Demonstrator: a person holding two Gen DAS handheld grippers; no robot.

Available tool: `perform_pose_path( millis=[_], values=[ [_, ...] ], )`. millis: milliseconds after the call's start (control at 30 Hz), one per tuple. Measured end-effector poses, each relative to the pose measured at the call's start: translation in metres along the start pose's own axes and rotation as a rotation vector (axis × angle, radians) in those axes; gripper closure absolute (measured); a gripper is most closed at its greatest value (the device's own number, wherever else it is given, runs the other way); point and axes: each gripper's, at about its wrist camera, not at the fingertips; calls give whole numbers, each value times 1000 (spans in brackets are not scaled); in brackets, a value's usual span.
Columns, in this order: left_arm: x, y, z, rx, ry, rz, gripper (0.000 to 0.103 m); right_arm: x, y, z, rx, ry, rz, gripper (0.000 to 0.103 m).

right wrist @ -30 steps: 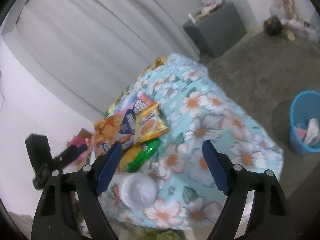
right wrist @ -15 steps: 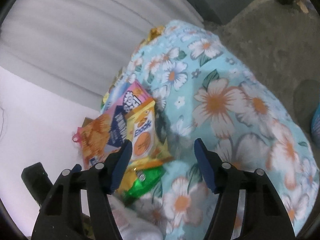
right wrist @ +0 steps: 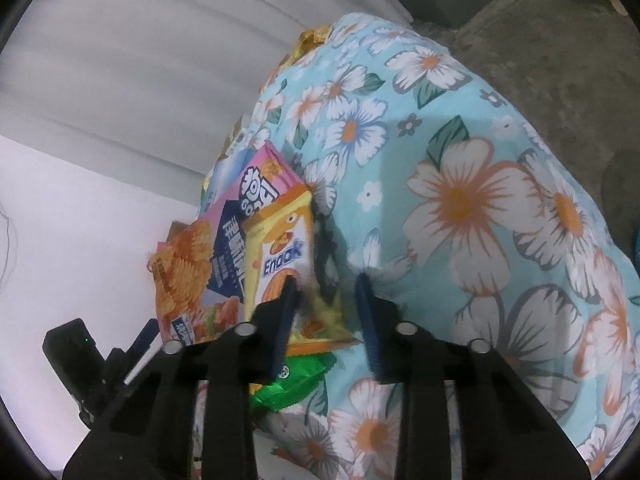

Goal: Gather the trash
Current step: 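Grasp the blue medicine box with the left gripper while the right grasps the Enaak snack packet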

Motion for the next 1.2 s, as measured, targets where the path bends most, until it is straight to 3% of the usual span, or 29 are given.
perform_pose_path(
  millis=[133,633,833,900,1200],
  values=[
    [0,0,1,-2,1,-1,8,-4,-2,2,-15,10,-1,92],
    [0,1,2,3,5,-5,8,-49,22,21,47,96,-38,95],
    [-2,-4,-39,42,67,-25,8,-59,37,30,94,108,-50,95],
    [12,-10,-65,44,33,-23,8,-60,38,31,99,109,-49,95],
    [130,-16,-154,150,-281,-216,8,-58,30,31,71,112,-46,95]
  ],
)
Point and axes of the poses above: each gripper's, at about its wrist camera, not at the fingertips, and x roughly the way its jaws point, y to its right, z to its underside, and after that the axes turned 4 degrees about x, right-handed
